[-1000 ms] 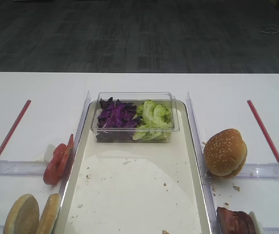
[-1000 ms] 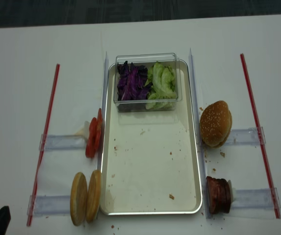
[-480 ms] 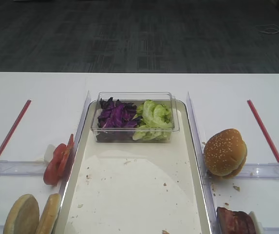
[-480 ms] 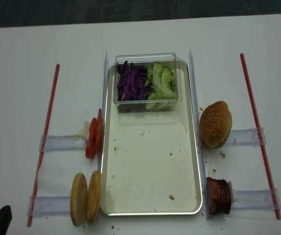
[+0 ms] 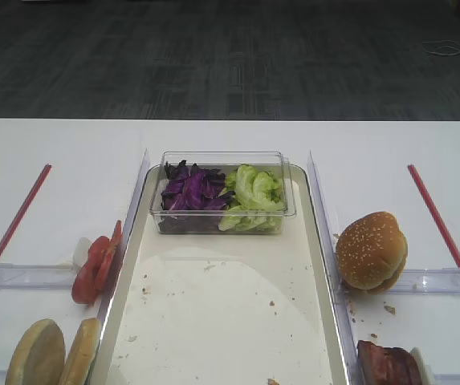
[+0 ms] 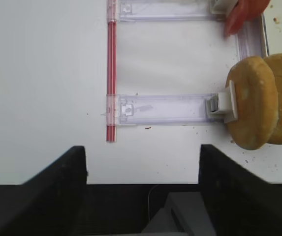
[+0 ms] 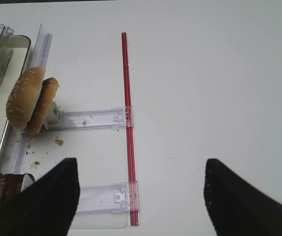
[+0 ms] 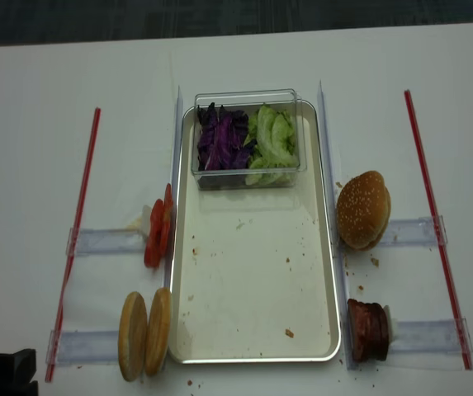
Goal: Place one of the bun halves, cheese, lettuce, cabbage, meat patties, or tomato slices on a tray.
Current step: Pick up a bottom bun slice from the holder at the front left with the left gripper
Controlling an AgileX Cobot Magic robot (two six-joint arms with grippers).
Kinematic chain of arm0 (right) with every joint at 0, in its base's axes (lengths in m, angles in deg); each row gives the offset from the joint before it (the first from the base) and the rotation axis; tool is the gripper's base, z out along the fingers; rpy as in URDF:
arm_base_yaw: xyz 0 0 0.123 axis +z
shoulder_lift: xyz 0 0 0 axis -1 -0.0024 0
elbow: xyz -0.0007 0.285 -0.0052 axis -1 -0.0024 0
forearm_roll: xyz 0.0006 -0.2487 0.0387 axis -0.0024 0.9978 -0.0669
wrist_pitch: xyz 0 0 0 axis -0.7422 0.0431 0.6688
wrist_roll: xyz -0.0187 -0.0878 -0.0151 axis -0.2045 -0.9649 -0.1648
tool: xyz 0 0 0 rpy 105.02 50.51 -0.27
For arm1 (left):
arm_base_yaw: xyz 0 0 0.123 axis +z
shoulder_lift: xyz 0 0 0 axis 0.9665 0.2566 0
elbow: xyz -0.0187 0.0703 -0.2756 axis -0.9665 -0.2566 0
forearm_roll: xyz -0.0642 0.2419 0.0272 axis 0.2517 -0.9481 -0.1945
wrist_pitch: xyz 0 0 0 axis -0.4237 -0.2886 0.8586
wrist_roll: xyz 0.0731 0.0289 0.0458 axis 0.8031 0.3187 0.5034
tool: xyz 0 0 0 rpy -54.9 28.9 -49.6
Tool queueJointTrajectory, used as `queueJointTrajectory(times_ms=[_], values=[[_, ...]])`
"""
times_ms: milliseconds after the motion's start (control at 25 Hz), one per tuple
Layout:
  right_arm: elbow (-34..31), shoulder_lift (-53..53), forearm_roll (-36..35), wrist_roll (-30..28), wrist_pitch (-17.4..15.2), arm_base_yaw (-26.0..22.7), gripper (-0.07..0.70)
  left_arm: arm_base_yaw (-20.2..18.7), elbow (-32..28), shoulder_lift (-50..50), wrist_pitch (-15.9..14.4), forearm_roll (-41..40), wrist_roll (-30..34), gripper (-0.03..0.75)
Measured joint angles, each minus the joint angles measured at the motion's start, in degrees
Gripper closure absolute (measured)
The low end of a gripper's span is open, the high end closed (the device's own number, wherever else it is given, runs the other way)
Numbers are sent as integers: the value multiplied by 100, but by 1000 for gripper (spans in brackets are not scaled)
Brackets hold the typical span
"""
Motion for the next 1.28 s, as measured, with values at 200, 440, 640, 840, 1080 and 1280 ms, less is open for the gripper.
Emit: queueJointTrajectory(times_ms=[200, 440, 640, 840, 1080, 1280], values=[[0, 0, 9, 0, 0, 0, 99, 0, 0, 402, 20, 0, 0, 258], [0, 0, 9, 0, 0, 0, 99, 0, 0, 908, 48, 0, 0, 258], [0, 0, 9, 0, 0, 0, 99, 0, 0, 1463, 63, 10, 0, 258], [0, 0, 9, 0, 0, 0, 99, 0, 65, 2133, 24, 100, 13, 261], [0, 0, 9, 0, 0, 0, 100, 0, 128, 2644, -111, 128, 117, 261], [0, 0, 13, 30, 0, 0, 99, 0, 128, 2673, -122, 128, 117, 261]])
